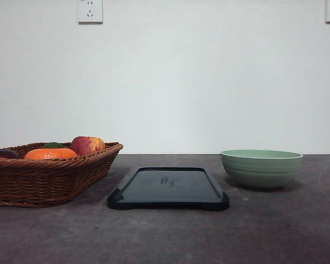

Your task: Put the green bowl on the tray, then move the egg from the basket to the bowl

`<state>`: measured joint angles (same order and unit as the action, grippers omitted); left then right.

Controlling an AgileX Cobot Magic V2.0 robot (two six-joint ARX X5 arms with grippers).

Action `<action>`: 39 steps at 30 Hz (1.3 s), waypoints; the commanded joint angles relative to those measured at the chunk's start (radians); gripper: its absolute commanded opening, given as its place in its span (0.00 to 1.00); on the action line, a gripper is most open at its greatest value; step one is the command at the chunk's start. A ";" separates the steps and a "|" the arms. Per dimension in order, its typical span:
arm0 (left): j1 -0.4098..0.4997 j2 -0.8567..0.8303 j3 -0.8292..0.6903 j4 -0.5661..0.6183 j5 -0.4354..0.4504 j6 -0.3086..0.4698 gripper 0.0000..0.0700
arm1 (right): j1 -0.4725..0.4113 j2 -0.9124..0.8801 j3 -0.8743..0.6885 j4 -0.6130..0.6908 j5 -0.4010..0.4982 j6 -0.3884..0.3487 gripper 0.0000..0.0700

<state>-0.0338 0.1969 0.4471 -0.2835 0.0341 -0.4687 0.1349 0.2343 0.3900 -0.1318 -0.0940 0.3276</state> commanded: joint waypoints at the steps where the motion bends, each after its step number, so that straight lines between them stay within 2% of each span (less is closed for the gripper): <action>1: 0.001 0.045 0.051 -0.034 0.022 0.068 0.00 | 0.000 0.051 0.033 -0.006 -0.020 -0.056 0.01; 4: 0.001 0.129 0.123 -0.078 0.082 0.104 0.00 | 0.000 0.140 0.075 -0.015 -0.066 -0.084 0.01; 10: 0.001 0.316 0.256 -0.150 0.206 0.123 0.00 | 0.000 0.325 0.163 -0.081 -0.151 -0.129 0.01; 14: 0.000 0.443 0.333 -0.209 0.267 0.167 0.00 | 0.000 0.445 0.227 -0.150 -0.190 -0.135 0.01; 20: -0.014 0.610 0.443 -0.338 0.282 0.300 0.00 | 0.001 0.593 0.331 -0.273 -0.198 -0.157 0.01; 23: -0.033 0.676 0.492 -0.396 0.285 0.425 0.00 | 0.001 0.645 0.370 -0.319 -0.198 -0.172 0.01; 25: -0.052 0.708 0.518 -0.421 0.284 0.480 0.00 | 0.001 0.670 0.386 -0.340 -0.198 -0.176 0.01; 32: -0.092 0.758 0.549 -0.421 0.284 0.487 0.00 | 0.001 0.700 0.396 -0.359 -0.198 -0.184 0.02; 33: -0.092 0.758 0.549 -0.417 0.284 0.481 0.06 | 0.001 0.700 0.396 -0.360 -0.198 -0.184 0.04; 34: -0.092 0.757 0.549 -0.414 0.284 0.477 0.15 | 0.001 0.700 0.396 -0.360 -0.198 -0.184 0.12; 37: -0.092 0.757 0.549 -0.410 0.284 0.476 0.47 | 0.001 0.700 0.396 -0.364 -0.198 -0.183 0.48; 38: -0.092 0.757 0.549 -0.409 0.284 0.476 0.53 | 0.001 0.700 0.396 -0.365 -0.198 -0.183 0.56; 39: -0.092 0.757 0.549 -0.409 0.284 0.476 0.53 | 0.001 0.700 0.397 -0.365 -0.198 -0.182 0.57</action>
<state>-0.1230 0.9482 0.9695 -0.7059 0.3138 -0.0001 0.1349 0.9257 0.7681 -0.5004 -0.2886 0.1533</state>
